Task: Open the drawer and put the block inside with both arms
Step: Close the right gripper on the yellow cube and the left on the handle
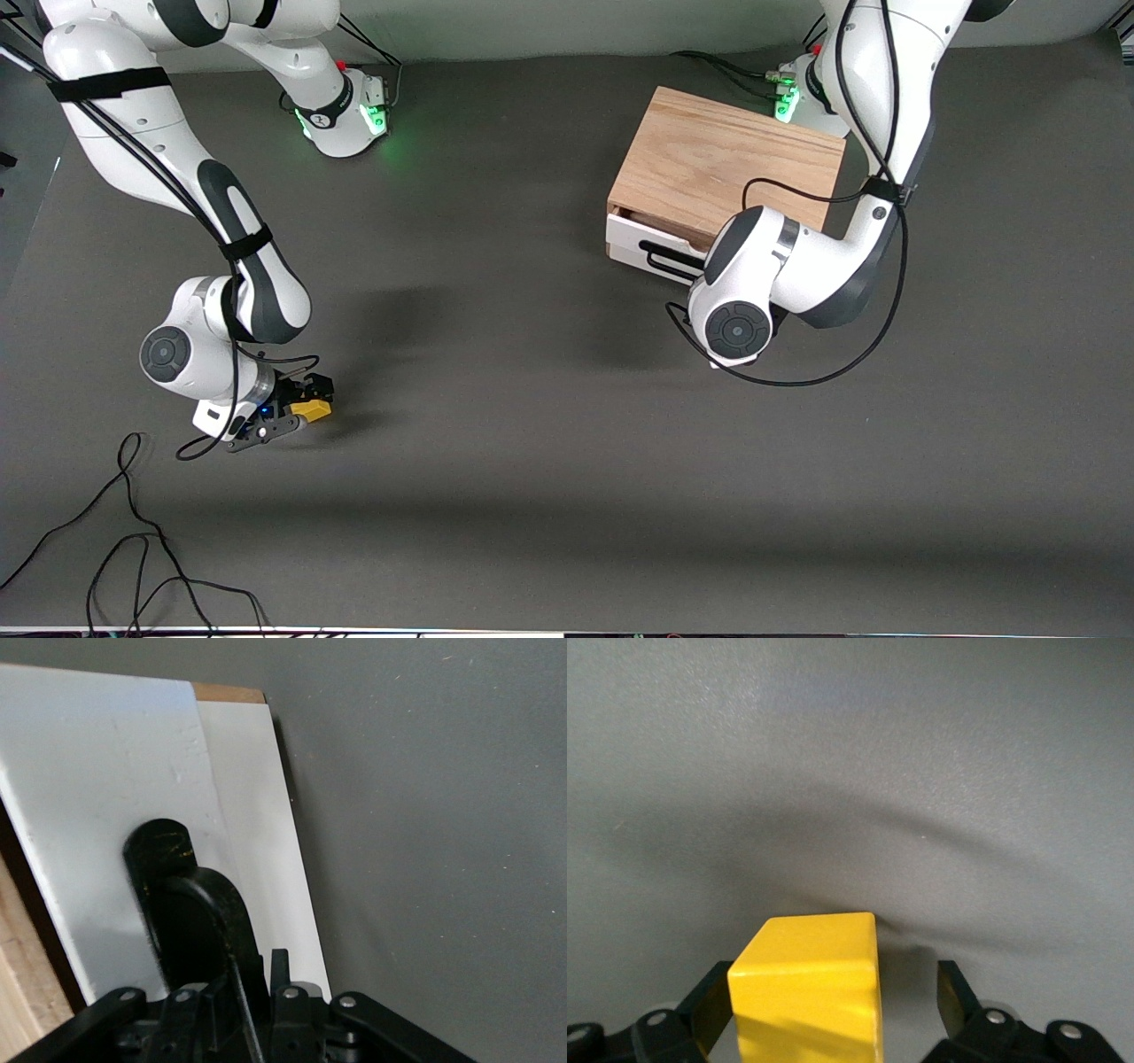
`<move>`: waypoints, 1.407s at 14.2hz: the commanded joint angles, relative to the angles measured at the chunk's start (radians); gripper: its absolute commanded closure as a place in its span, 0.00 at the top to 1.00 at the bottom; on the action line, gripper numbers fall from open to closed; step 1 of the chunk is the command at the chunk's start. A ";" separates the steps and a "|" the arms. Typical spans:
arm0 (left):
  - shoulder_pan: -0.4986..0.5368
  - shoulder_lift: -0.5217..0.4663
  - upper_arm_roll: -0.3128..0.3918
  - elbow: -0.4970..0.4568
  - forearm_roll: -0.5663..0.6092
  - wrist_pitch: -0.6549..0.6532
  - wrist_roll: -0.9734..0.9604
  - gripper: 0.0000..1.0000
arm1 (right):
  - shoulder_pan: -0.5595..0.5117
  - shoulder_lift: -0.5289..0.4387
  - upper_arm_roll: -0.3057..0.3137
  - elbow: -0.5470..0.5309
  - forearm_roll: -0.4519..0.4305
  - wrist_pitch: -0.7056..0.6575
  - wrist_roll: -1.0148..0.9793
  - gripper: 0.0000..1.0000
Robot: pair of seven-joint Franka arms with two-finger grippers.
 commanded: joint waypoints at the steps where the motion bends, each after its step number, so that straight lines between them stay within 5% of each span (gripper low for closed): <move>1: 0.013 -0.004 0.017 0.117 0.050 0.003 0.126 0.00 | 0.000 0.000 0.003 -0.022 0.033 0.046 -0.020 1.00; 3: 0.017 -0.004 0.017 0.133 0.058 0.008 0.158 0.00 | 0.001 -0.001 0.005 -0.024 0.033 0.046 -0.020 0.95; 8: 0.008 0.012 0.015 0.134 0.080 0.077 0.158 0.00 | 0.001 -0.006 0.005 -0.022 0.033 0.035 -0.014 0.41; 12: 0.010 0.013 0.015 0.134 0.083 0.075 0.158 0.00 | 0.001 -0.017 0.006 -0.016 0.041 0.012 0.001 0.13; 20: 0.010 0.009 0.015 0.134 0.086 0.072 0.157 0.00 | 0.001 -0.078 0.006 0.062 0.061 -0.146 0.032 0.05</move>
